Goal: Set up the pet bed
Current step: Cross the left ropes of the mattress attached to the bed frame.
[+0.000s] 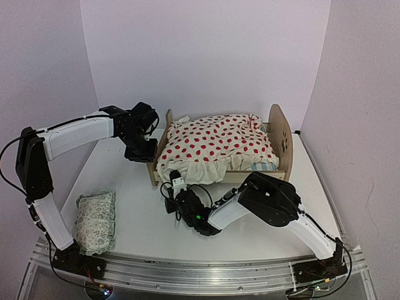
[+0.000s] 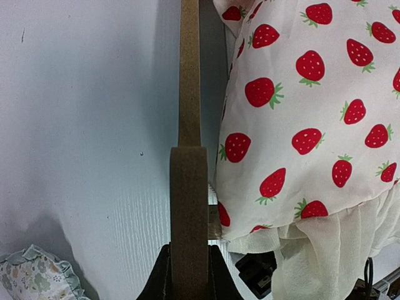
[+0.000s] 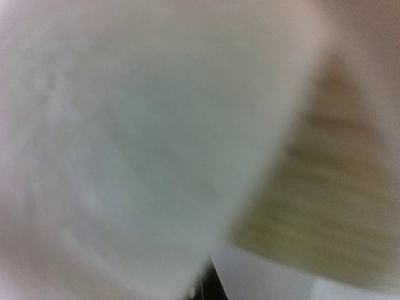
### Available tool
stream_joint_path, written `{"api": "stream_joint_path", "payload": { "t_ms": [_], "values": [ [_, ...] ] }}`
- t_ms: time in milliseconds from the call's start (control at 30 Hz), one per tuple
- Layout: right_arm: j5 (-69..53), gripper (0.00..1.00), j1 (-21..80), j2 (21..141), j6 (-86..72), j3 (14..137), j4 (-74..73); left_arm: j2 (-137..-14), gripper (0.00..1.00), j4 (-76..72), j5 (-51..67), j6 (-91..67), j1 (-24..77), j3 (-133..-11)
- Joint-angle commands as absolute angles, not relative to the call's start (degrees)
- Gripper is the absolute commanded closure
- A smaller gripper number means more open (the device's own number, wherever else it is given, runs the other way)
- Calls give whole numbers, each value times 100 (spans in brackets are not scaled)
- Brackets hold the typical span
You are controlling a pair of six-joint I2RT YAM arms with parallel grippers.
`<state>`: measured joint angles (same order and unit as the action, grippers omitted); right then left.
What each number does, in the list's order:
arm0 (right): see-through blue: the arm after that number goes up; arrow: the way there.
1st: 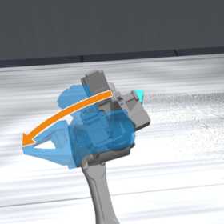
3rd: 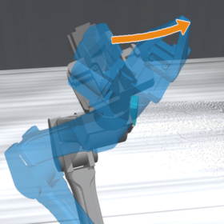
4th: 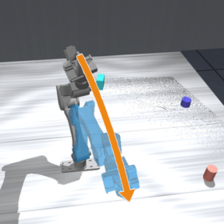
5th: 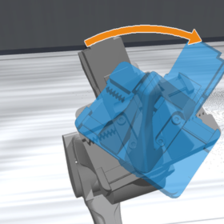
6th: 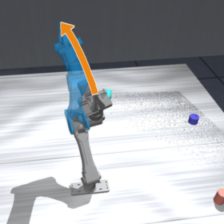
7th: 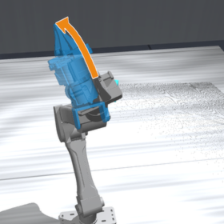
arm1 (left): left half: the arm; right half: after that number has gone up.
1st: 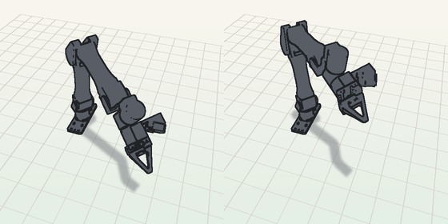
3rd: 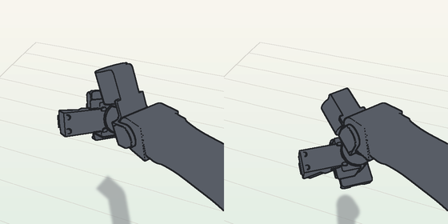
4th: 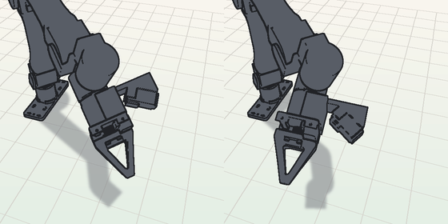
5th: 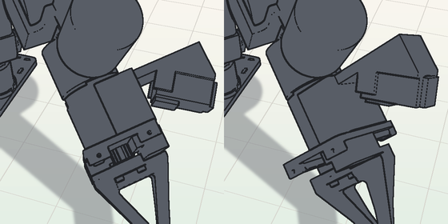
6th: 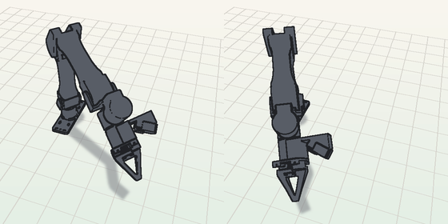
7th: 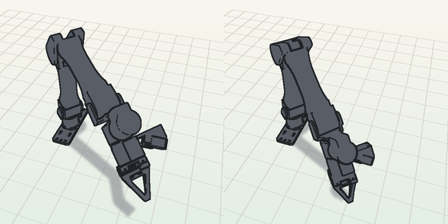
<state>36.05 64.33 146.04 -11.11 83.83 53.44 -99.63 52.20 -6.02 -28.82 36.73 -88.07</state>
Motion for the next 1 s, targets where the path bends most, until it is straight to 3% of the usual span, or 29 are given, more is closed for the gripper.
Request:
{"api": "stream_joint_path", "payload": {
  "t_ms": [0,533,800,867,967],
  "values": [
    [3614,100,6475,13843,-1565,7995,5065,-9696,100,4866,-429,-2778,3647,-8882],
    [1882,100,6504,12852,-3420,7774,3024,-9448,100,3851,-71,-2858,3648,-7973],
    [1568,100,6477,12524,-3755,7790,2040,-9248,99,3571,31,-2732,3648,-7513],
    [1442,100,6461,12507,-3935,7843,1867,-9179,89,3491,303,-2695,3648,-7443],
    [1152,100,6430,12521,-4190,8053,1577,-9065,64,3423,512,-2646,3647,-7331]
  ]
}}
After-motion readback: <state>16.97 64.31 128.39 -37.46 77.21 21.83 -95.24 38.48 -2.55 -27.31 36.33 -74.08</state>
